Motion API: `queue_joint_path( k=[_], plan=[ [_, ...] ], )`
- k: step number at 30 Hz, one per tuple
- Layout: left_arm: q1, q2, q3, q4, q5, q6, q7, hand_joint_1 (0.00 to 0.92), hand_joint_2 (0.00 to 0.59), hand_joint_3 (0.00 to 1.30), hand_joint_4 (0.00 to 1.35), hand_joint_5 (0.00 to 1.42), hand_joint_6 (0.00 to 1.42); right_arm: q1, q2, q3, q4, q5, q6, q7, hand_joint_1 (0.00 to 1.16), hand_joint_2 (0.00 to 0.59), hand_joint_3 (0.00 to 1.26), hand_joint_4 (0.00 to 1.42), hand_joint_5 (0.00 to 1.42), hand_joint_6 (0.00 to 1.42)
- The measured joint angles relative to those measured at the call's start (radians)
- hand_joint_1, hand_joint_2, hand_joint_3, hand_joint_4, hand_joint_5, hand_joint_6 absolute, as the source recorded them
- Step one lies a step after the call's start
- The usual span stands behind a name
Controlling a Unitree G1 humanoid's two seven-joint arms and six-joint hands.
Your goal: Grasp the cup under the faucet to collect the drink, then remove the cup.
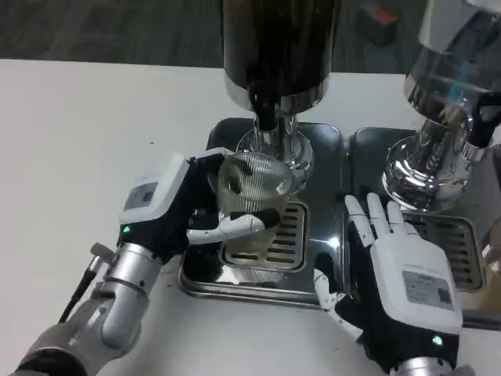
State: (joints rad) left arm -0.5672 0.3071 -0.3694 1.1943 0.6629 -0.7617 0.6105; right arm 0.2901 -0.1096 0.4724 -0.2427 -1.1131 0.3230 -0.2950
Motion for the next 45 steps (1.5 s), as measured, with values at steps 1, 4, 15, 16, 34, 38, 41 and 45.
queue_joint_path(
  k=[1, 4, 15, 16, 34, 38, 41, 45],
  plan=[
    [-0.005, -0.004, -0.005, 0.005, 0.002, 0.004, 0.007, 0.402, 0.080, 0.62, 0.73, 0.94, 0.94, 0.001, 0.000, 0.000, 0.000, 0.000, 0.002, -0.002, 0.43, 0.521, 0.09, 0.00, 0.00, 0.11],
    [-0.020, -0.013, -0.021, 0.014, 0.015, 0.023, 0.032, 0.402, 0.079, 0.61, 0.72, 0.93, 0.91, 0.002, 0.001, 0.003, -0.001, -0.002, 0.005, -0.003, 0.43, 0.521, 0.09, 0.00, 0.00, 0.11],
    [-0.051, -0.039, -0.102, 0.038, 0.043, 0.057, 0.116, 0.363, 0.079, 0.54, 0.63, 0.86, 0.85, 0.023, 0.023, 0.016, -0.020, -0.015, 0.033, -0.009, 0.43, 0.521, 0.09, 0.00, 0.00, 0.11],
    [-0.053, -0.040, -0.116, 0.040, 0.049, 0.057, 0.128, 0.316, 0.070, 0.51, 0.59, 0.84, 0.83, 0.027, 0.026, 0.019, -0.022, -0.019, 0.035, -0.012, 0.43, 0.521, 0.09, 0.00, 0.00, 0.11],
    [-0.022, 0.024, -0.071, 0.064, -0.026, -0.035, 0.045, 0.000, 0.000, 0.19, 0.29, 0.60, 0.54, 0.026, 0.029, 0.019, -0.022, -0.019, 0.035, -0.017, 0.43, 0.521, 0.08, 0.00, 0.00, 0.09],
    [-0.004, 0.040, -0.053, 0.061, -0.038, -0.063, 0.034, 0.000, 0.000, 0.17, 0.26, 0.53, 0.47, 0.023, 0.027, 0.018, -0.021, -0.019, 0.035, -0.017, 0.42, 0.503, 0.06, 0.00, 0.00, 0.07],
    [0.020, 0.059, -0.026, 0.041, -0.068, -0.096, 0.023, 0.000, 0.000, 0.13, 0.14, 0.42, 0.37, 0.021, 0.024, 0.014, -0.021, -0.016, 0.035, -0.015, 0.41, 0.492, 0.04, 0.00, 0.00, 0.07],
    [0.042, 0.105, 0.027, 0.005, -0.115, -0.146, -0.013, 0.000, 0.003, 0.04, 0.03, 0.30, 0.23, 0.011, 0.020, 0.002, -0.020, 0.006, 0.034, -0.001, 0.39, 0.467, 0.02, 0.00, 0.00, 0.06]
  ],
)
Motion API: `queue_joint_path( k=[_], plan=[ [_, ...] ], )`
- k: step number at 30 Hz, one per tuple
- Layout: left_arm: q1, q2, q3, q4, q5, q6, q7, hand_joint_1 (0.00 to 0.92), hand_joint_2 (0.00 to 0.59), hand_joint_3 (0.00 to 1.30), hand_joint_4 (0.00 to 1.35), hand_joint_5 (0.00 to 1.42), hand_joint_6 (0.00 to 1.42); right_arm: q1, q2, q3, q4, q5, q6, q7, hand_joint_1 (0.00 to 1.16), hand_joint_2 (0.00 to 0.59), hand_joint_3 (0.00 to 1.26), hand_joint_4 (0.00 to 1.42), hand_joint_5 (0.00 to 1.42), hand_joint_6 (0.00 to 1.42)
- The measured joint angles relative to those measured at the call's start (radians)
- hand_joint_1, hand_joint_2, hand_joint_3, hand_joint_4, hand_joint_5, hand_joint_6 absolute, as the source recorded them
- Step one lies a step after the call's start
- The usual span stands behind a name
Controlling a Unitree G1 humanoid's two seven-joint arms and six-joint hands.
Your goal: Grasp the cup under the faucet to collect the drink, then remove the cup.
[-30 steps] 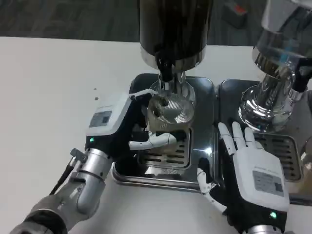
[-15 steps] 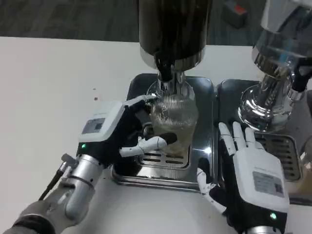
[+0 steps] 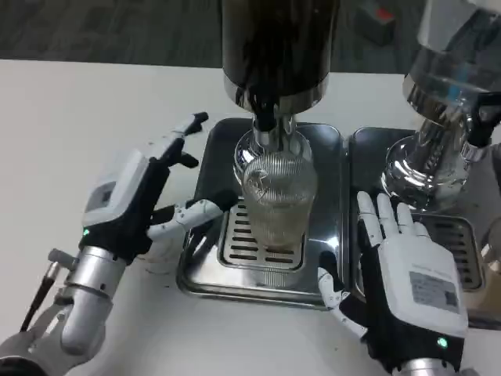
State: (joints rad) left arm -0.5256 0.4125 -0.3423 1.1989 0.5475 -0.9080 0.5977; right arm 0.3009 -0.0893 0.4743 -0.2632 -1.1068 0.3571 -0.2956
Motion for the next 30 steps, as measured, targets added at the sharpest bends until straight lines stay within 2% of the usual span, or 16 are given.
queue_joint_path(
  k=[2, 5, 11, 17, 24, 30],
  plan=[
    [0.030, 0.023, 0.034, -0.029, -0.036, -0.047, -0.026, 0.000, 0.002, 0.00, 0.00, 0.22, 0.16, -0.006, -0.002, -0.003, 0.003, 0.007, -0.006, 0.001, 0.38, 0.462, 0.01, 0.00, 0.00, 0.06],
    [0.058, 0.050, 0.074, -0.061, -0.086, -0.089, -0.080, 0.000, 0.031, 0.00, 0.00, 0.07, 0.02, -0.013, -0.007, -0.010, 0.012, 0.020, -0.017, 0.001, 0.38, 0.459, 0.01, 0.00, 0.00, 0.06],
    [0.089, 0.086, 0.148, -0.126, -0.283, -0.168, -0.373, 0.000, 0.045, 0.00, 0.00, 0.02, 0.00, -0.022, -0.013, -0.012, 0.028, 0.042, -0.036, 0.002, 0.38, 0.457, 0.01, 0.00, 0.00, 0.07],
    [0.119, 0.086, 0.201, -0.280, -0.458, -0.197, -0.612, 0.000, 0.055, 0.00, 0.00, 0.00, 0.00, -0.025, -0.020, -0.017, 0.033, 0.049, -0.047, 0.002, 0.38, 0.456, 0.00, 0.00, 0.00, 0.07],
    [0.135, 0.073, 0.208, -0.470, -0.628, -0.154, -0.854, 0.000, 0.060, 0.00, 0.00, 0.00, 0.00, -0.019, -0.019, -0.020, 0.033, 0.050, -0.047, -0.009, 0.38, 0.455, 0.01, 0.00, 0.00, 0.08],
    [0.131, 0.035, 0.214, -0.495, -0.659, -0.103, -0.957, 0.000, 0.067, 0.00, 0.00, 0.00, 0.00, -0.014, -0.019, -0.020, 0.033, 0.050, -0.047, -0.013, 0.38, 0.455, 0.01, 0.00, 0.00, 0.08]
  ],
)
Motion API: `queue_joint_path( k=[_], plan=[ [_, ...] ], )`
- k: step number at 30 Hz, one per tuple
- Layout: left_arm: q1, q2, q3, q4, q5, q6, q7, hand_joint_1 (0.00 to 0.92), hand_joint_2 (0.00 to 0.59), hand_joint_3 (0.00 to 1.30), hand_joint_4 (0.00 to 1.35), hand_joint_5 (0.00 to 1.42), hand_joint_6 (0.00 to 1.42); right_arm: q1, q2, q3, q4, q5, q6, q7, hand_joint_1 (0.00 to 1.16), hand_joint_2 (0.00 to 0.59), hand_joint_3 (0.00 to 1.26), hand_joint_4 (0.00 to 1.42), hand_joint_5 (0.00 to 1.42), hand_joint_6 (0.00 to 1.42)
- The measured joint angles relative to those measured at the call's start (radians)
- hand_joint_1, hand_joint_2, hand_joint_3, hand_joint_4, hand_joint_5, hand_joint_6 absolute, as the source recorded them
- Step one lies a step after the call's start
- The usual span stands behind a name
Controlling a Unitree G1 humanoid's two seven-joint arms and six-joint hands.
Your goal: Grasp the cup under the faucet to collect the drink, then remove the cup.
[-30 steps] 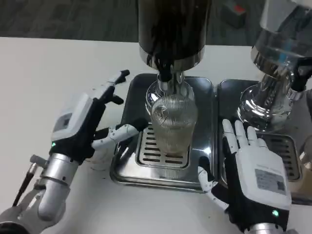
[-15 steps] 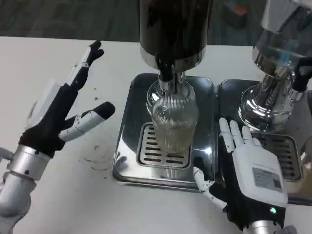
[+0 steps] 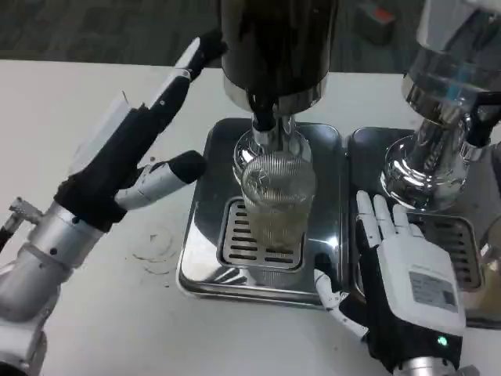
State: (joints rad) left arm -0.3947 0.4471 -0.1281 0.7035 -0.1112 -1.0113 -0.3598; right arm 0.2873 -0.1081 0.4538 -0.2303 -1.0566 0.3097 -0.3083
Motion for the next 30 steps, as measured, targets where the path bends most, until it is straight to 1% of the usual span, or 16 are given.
queue_joint_path(
  k=[4, 6, 7, 12, 18, 23, 26, 30],
  plan=[
    [-0.033, -0.037, 0.001, 0.003, 0.000, 0.020, -0.052, 0.000, 0.069, 0.00, 0.00, 0.00, 0.00, 0.001, 0.002, -0.001, -0.001, 0.000, 0.000, -0.003, 0.38, 0.455, 0.01, 0.00, 0.00, 0.08],
    [-0.055, -0.053, 0.002, 0.008, 0.000, 0.027, -0.073, 0.000, 0.075, 0.00, 0.00, 0.02, 0.00, 0.003, 0.004, -0.001, -0.002, 0.000, 0.001, -0.003, 0.38, 0.455, 0.01, 0.00, 0.00, 0.08],
    [-0.067, -0.068, 0.003, 0.013, -0.001, 0.028, -0.083, 0.000, 0.076, 0.00, 0.00, 0.04, 0.00, 0.005, 0.006, -0.001, -0.005, 0.000, 0.002, -0.004, 0.38, 0.455, 0.01, 0.00, 0.00, 0.08],
    [-0.073, -0.105, 0.010, 0.024, 0.001, 0.028, -0.105, 0.000, 0.083, 0.00, 0.00, 0.05, 0.02, 0.022, 0.015, -0.005, -0.012, -0.006, 0.014, -0.007, 0.38, 0.455, 0.01, 0.00, 0.00, 0.08],
    [-0.072, -0.113, 0.014, 0.016, 0.002, 0.027, -0.141, 0.000, 0.089, 0.00, 0.00, 0.08, 0.04, 0.032, 0.020, -0.007, -0.014, -0.008, 0.016, -0.010, 0.38, 0.455, 0.01, 0.00, 0.00, 0.08],
    [-0.065, -0.113, 0.024, -0.001, 0.003, 0.025, -0.152, 0.000, 0.092, 0.03, 0.00, 0.12, 0.07, 0.032, 0.021, -0.007, -0.014, -0.007, 0.016, -0.010, 0.38, 0.455, 0.01, 0.00, 0.00, 0.08],
    [-0.050, -0.113, 0.030, -0.011, 0.010, 0.007, -0.151, 0.000, 0.094, 0.05, 0.00, 0.14, 0.08, 0.032, 0.021, -0.007, -0.014, -0.007, 0.016, -0.011, 0.38, 0.455, 0.01, 0.00, 0.00, 0.08],
    [-0.044, -0.110, 0.035, -0.025, 0.077, -0.029, -0.121, 0.000, 0.101, 0.07, 0.00, 0.16, 0.10, 0.032, 0.021, -0.007, -0.014, -0.008, 0.016, -0.011, 0.38, 0.455, 0.01, 0.00, 0.00, 0.08]
  ],
)
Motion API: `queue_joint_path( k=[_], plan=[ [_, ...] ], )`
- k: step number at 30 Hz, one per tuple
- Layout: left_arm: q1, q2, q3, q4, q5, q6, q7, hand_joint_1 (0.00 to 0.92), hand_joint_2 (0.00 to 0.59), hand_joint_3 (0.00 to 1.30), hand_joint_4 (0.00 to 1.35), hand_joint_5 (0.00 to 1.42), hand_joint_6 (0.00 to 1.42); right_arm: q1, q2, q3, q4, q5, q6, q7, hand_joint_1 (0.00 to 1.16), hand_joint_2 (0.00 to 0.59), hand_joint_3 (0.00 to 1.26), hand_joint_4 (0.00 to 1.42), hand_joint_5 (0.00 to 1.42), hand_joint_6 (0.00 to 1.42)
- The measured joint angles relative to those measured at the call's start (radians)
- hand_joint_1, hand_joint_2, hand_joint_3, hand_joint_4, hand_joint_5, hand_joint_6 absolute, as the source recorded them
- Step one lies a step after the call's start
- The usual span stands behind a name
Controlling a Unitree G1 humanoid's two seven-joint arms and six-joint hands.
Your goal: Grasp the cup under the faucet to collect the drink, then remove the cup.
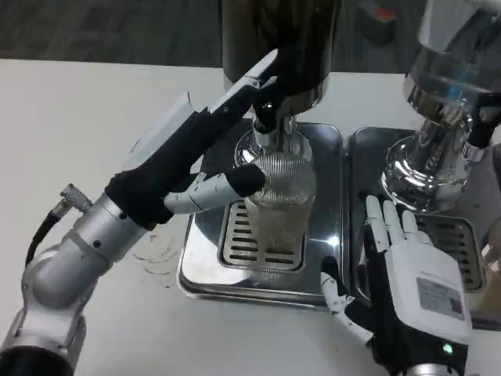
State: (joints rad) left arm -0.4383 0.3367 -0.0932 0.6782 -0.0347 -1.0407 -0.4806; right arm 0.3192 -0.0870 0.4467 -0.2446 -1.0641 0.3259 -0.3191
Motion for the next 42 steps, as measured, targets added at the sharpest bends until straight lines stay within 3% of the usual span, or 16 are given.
queue_joint_path(
  k=[13, 17, 22, 30, 34, 42],
  plan=[
    [0.002, 0.044, 0.013, -0.053, 0.279, -0.107, 0.193, 0.000, 0.105, 0.10, 0.00, 0.19, 0.11, 0.000, 0.000, -0.002, -0.003, 0.000, 0.000, 0.000, 0.38, 0.455, 0.01, 0.00, 0.00, 0.08],
    [0.002, 0.057, 0.007, -0.060, 0.334, -0.111, 0.251, 0.000, 0.105, 0.10, 0.00, 0.19, 0.11, 0.000, -0.001, -0.007, -0.003, 0.001, 0.000, 0.000, 0.38, 0.455, 0.01, 0.00, 0.00, 0.08],
    [0.002, 0.067, -0.006, -0.061, 0.359, -0.114, 0.290, 0.000, 0.106, 0.12, 0.00, 0.20, 0.12, 0.000, -0.001, -0.018, -0.003, 0.033, -0.006, 0.002, 0.46, 0.425, 0.00, 0.00, 0.00, 0.07],
    [0.003, 0.079, -0.026, -0.059, 0.363, -0.114, 0.322, 0.000, 0.107, 0.13, 0.00, 0.20, 0.13, -0.036, -0.046, -0.079, 0.004, 0.262, -0.131, 0.096, 0.55, 0.308, 0.00, 0.00, 0.00, 0.05],
    [0.004, 0.082, -0.037, -0.058, 0.362, -0.114, 0.333, 0.000, 0.107, 0.14, 0.01, 0.20, 0.13, -0.062, -0.060, -0.096, 0.010, 0.339, -0.168, 0.131, 0.58, 0.286, 0.00, 0.00, 0.00, 0.05],
    [0.008, 0.083, -0.047, -0.058, 0.358, -0.114, 0.346, 0.000, 0.107, 0.15, 0.01, 0.20, 0.13, -0.121, -0.038, -0.177, 0.080, 0.548, -0.226, 0.171, 0.64, 0.242, 0.00, 0.00, 0.00, 0.02]
  ],
)
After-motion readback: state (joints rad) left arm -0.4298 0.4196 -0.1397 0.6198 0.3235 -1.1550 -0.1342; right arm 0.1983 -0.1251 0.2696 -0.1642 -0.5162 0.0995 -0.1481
